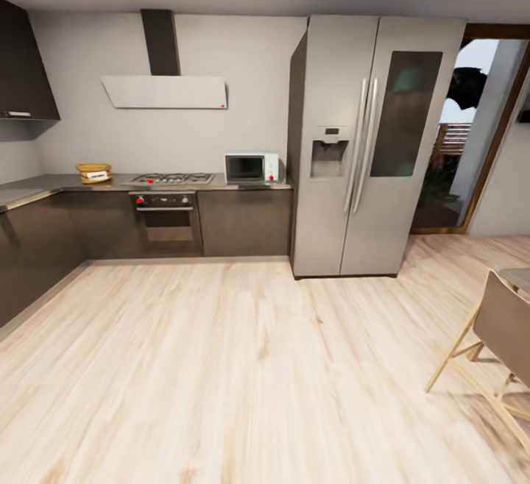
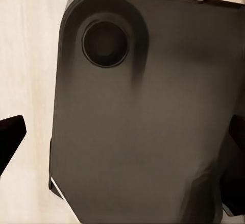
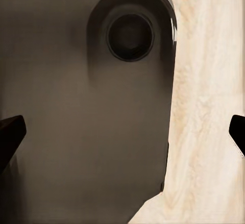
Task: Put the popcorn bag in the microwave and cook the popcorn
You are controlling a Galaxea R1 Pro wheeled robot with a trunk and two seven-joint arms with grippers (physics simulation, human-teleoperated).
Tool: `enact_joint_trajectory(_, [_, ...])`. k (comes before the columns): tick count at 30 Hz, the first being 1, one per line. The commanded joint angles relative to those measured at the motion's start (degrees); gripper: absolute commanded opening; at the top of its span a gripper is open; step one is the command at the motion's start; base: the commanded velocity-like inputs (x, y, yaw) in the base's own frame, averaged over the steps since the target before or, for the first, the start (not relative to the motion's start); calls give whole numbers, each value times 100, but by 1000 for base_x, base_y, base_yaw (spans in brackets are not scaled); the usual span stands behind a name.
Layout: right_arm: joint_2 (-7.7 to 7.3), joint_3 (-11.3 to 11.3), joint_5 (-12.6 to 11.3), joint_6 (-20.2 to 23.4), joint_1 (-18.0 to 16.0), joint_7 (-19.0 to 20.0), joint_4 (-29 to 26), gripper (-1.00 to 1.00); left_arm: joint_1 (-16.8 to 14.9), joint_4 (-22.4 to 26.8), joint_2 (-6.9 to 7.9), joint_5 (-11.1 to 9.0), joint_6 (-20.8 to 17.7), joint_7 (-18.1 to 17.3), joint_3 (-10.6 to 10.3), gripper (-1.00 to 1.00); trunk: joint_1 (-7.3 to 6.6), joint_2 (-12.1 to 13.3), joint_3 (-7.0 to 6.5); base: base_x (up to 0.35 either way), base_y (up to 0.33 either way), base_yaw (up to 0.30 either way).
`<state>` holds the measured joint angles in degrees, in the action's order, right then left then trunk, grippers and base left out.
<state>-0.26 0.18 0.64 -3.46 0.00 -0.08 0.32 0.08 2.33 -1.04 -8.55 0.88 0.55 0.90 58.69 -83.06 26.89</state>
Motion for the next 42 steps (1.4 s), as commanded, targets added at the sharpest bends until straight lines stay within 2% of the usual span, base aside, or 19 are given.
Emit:
enact_joint_trajectory(1, [-1, 0, 7, -23, 0, -1, 4, 100, 1, 4, -2, -50, 9, 2, 5, 100, 4, -2, 4, 323, 0, 0])
enact_joint_trajectory(30, [-2, 6, -4, -23, 0, -1, 4, 100, 1, 4, -1, -77, 18, 7, 15, 100, 4, -2, 4, 325, 0, 0])
enact_joint_trajectory(42, [-1, -1, 14, -23, 0, -1, 4, 100, 1, 4, 16, -77, 9, 1, 7, 100, 4, -2, 4, 326, 76, 0])
